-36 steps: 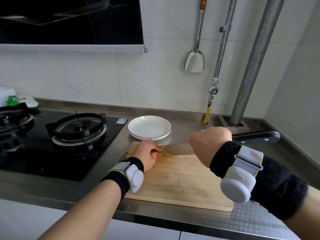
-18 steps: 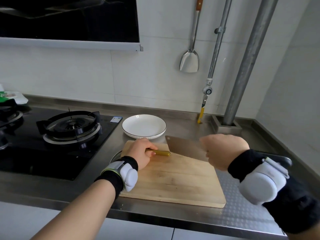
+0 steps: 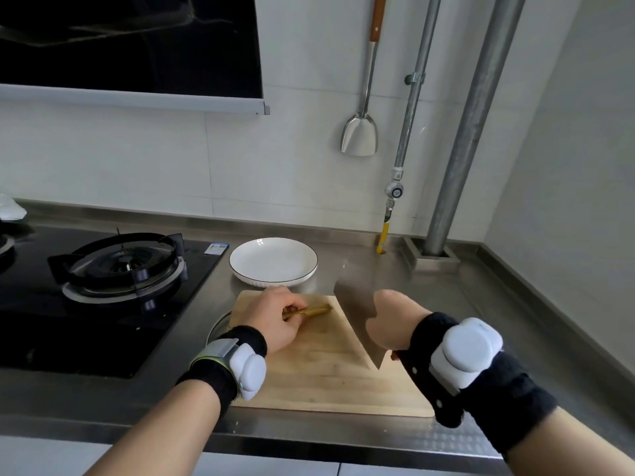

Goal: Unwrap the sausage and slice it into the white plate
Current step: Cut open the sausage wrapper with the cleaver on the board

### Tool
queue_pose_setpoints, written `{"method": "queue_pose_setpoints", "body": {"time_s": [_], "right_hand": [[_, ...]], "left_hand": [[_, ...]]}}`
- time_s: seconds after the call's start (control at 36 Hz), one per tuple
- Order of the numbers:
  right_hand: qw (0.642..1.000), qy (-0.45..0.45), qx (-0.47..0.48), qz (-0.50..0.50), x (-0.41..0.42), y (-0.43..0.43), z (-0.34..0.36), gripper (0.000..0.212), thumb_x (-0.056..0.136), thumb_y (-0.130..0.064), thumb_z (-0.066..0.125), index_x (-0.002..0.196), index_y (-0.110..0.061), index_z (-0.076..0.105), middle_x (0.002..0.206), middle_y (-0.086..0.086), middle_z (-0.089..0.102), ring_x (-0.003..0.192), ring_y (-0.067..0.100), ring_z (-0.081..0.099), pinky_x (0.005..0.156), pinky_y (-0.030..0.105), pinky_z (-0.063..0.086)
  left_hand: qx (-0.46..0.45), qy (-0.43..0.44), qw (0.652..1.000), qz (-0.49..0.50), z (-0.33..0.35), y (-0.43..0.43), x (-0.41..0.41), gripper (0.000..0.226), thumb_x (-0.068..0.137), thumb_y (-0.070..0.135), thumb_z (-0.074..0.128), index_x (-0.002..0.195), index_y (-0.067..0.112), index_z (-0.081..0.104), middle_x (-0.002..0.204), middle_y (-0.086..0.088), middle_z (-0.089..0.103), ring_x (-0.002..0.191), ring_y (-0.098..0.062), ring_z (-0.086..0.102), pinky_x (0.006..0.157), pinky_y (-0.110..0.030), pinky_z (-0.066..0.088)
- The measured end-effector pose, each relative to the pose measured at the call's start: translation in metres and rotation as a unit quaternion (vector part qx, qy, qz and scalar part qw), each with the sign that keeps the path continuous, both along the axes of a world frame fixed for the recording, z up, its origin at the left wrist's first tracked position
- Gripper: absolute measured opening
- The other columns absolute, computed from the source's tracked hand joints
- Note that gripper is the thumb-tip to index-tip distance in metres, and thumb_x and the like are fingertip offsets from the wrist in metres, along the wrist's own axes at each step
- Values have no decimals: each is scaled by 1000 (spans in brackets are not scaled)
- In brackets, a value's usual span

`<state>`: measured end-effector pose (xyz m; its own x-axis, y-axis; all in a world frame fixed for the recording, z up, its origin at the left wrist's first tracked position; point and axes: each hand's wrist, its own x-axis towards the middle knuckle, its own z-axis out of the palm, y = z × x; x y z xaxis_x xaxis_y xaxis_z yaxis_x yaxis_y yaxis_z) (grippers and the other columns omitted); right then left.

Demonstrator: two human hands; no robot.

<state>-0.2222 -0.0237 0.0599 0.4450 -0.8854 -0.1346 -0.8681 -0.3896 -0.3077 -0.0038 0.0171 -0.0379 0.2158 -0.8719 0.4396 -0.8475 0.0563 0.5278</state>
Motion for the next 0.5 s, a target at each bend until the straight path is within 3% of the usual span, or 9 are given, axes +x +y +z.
{"method": "queue_pose_setpoints", "body": {"time_s": [0.08, 0.14, 0.19, 0.31, 0.39, 0.5], "right_hand": [[1000, 25, 0, -2, 3, 4, -5, 14, 88, -13, 49, 75, -14, 44, 82, 6, 59, 52, 17, 57, 34, 19, 39], [1000, 24, 12, -7, 4, 6, -6, 2, 86, -11, 46, 86, -10, 48, 84, 10, 64, 53, 21, 65, 39, 22, 46], [999, 35, 10, -9, 3, 9, -5, 13, 87, -11, 45, 99, -7, 47, 88, 11, 64, 60, 27, 69, 47, 31, 55], [998, 63, 10, 15, 7, 14, -3, 23, 83, -6, 45, 107, -7, 47, 87, 16, 67, 72, 33, 74, 68, 40, 62], [994, 93, -43, 35, 11, 18, -4, 25, 86, -12, 48, 110, -6, 48, 92, 9, 65, 82, 32, 72, 75, 37, 59], [993, 98, -60, 37, 12, 18, -5, 27, 86, -13, 49, 112, -7, 49, 95, 9, 65, 84, 30, 71, 78, 39, 59]], "left_hand": [[8, 17, 999, -28, -3, -1, -1, 17, 77, 16, 71, 90, 28, 72, 81, 17, 53, 76, 1, 51, 74, -16, 43], [15, 3, 999, -31, -3, -1, -2, 18, 78, 17, 70, 91, 27, 72, 82, 16, 53, 77, -1, 50, 75, -18, 44], [23, -17, 999, -30, -1, 0, -4, 20, 77, 19, 67, 95, 29, 70, 84, 14, 54, 80, -7, 51, 76, -21, 47], [37, -117, 992, -17, 6, 1, -6, 32, 72, 35, 58, 103, 36, 64, 90, 19, 54, 88, -2, 49, 70, -7, 33], [53, -109, 991, -51, 15, -8, -13, 34, 75, 36, 61, 108, 31, 63, 92, 16, 50, 90, -9, 53, 79, -23, 46], [20, -109, 992, -64, 13, -17, -27, 16, 83, 28, 65, 97, 21, 66, 94, 4, 56, 91, -19, 54, 82, -34, 48]]}}
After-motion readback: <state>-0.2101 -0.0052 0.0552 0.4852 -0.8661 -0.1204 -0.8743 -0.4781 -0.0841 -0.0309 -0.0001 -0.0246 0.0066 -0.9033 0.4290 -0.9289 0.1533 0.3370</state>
